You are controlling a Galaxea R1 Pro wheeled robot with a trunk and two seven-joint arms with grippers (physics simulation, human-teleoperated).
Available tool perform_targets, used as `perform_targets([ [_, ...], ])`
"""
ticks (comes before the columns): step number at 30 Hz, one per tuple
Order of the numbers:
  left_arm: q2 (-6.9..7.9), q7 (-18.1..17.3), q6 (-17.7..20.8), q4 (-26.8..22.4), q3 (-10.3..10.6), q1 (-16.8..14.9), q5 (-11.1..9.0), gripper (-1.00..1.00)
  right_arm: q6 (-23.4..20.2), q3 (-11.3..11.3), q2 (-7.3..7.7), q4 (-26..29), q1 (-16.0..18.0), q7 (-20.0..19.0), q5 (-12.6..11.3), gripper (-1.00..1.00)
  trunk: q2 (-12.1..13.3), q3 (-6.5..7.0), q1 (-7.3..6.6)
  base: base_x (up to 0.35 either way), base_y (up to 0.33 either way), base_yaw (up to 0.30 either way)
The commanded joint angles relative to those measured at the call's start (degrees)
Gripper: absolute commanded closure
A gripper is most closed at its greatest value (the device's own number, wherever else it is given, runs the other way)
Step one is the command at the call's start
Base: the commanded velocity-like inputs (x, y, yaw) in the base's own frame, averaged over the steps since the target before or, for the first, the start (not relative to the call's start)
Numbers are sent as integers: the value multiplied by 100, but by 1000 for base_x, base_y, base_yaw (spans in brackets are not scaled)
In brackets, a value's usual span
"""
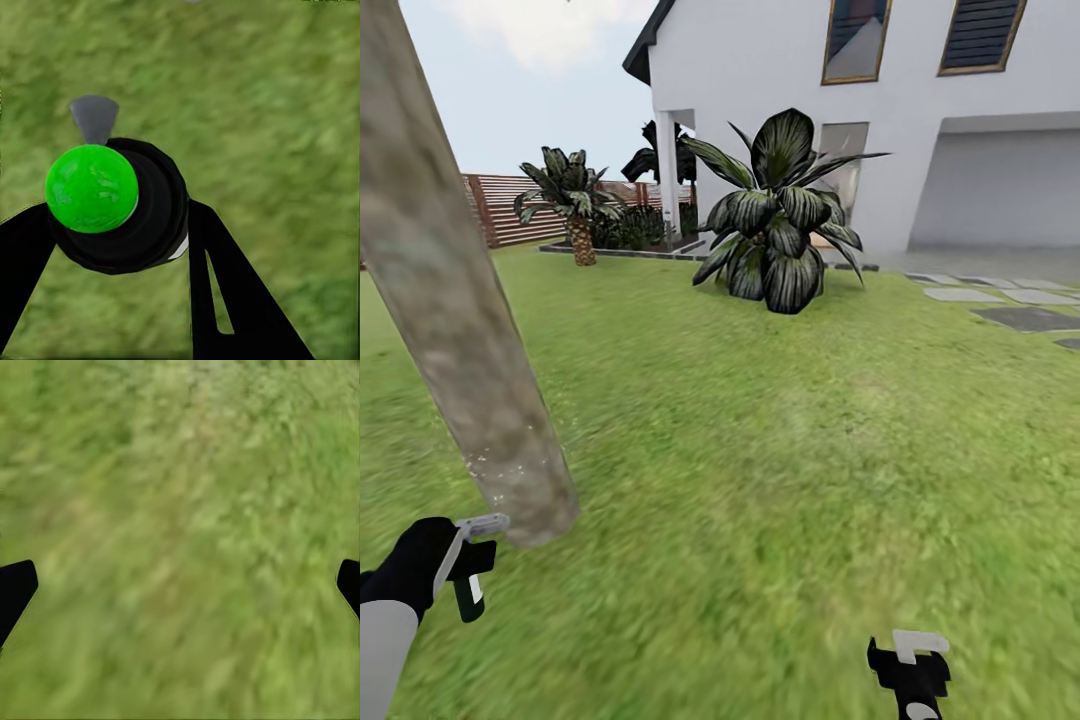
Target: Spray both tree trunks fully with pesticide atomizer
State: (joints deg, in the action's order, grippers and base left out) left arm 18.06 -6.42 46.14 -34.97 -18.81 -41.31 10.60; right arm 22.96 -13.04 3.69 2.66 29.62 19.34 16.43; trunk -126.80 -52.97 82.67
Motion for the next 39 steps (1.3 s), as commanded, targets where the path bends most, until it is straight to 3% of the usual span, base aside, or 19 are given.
perform_targets([
  [1,-2,0,-2,1,0,0,3,100,-1,-2,0,0,0,0,0,-100,0,0,0,174,-248,276],
  [13,3,-24,-18,-3,-46,0,-2,100,4,0,-2,-2,0,0,4,-100,0,0,0,242,-143,184],
  [17,-158,-75,-1,-424,-30,-29,-4,100,2,-6,28,1,0,0,0,-100,0,0,0,15,-2,1],
  [20,-173,-74,43,-520,6,-92,2,100,5,-6,27,3,0,0,0,-100,0,0,0,0,0,0],
  [23,-136,-134,245,-531,31,-368,31,100,4,-6,18,5,0,0,0,-100,0,0,0,0,0,102],
  [25,-123,-290,440,-532,199,-485,38,100,4,-6,18,5,0,0,0,-100,0,0,0,0,0,252],
  [28,-105,-488,567,-531,620,-601,44,100,4,-6,18,6,0,0,0,-100,0,0,0,0,0,208],
  [39,-92,-849,596,-537,677,-615,47,100,5,-6,18,4,0,0,0,-100,0,0,0,84,-134,9],
])
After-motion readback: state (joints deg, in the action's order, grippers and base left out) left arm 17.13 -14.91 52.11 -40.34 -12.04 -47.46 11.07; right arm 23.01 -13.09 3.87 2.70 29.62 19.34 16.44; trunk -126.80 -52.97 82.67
